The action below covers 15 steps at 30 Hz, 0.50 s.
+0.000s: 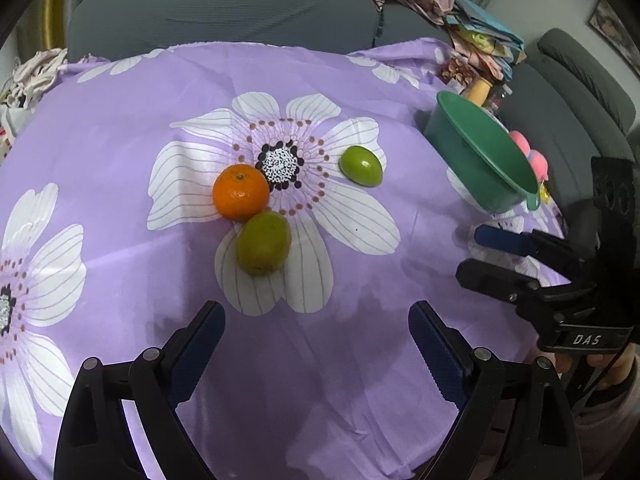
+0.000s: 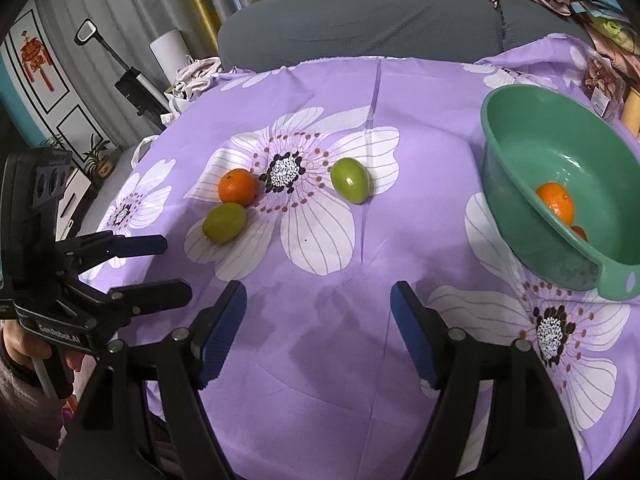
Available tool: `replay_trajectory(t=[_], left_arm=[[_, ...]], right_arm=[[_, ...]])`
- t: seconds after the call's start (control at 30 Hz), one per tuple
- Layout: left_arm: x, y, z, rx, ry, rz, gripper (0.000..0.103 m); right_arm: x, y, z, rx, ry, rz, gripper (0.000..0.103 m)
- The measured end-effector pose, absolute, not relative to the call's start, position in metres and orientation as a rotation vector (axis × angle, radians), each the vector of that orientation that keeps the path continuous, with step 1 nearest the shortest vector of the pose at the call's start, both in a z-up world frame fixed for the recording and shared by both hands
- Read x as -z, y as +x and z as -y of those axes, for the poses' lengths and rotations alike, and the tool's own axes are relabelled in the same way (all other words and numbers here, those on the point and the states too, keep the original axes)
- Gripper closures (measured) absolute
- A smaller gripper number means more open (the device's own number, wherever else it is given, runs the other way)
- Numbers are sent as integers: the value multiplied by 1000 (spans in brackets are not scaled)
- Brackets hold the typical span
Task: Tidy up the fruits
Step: 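Move both tools back toward the orange and green fruits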
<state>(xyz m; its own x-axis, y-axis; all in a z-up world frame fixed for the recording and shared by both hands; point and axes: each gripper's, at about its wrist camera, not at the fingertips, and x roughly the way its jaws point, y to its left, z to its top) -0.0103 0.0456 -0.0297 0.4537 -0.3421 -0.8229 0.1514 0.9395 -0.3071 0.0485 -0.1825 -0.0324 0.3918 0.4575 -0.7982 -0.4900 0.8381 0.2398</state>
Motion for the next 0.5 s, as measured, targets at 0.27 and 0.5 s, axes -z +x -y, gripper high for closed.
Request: replay_trajectory(t=[0.27,0.5], left_arm=[[33,-4,-52,306,-238,-1053,10],[35,8,-51,299,-207,-1062,10]], right_arm=[[41,59,178,-596,-44,-1030,28],[45,73,171,-599,-60,-1041,28]])
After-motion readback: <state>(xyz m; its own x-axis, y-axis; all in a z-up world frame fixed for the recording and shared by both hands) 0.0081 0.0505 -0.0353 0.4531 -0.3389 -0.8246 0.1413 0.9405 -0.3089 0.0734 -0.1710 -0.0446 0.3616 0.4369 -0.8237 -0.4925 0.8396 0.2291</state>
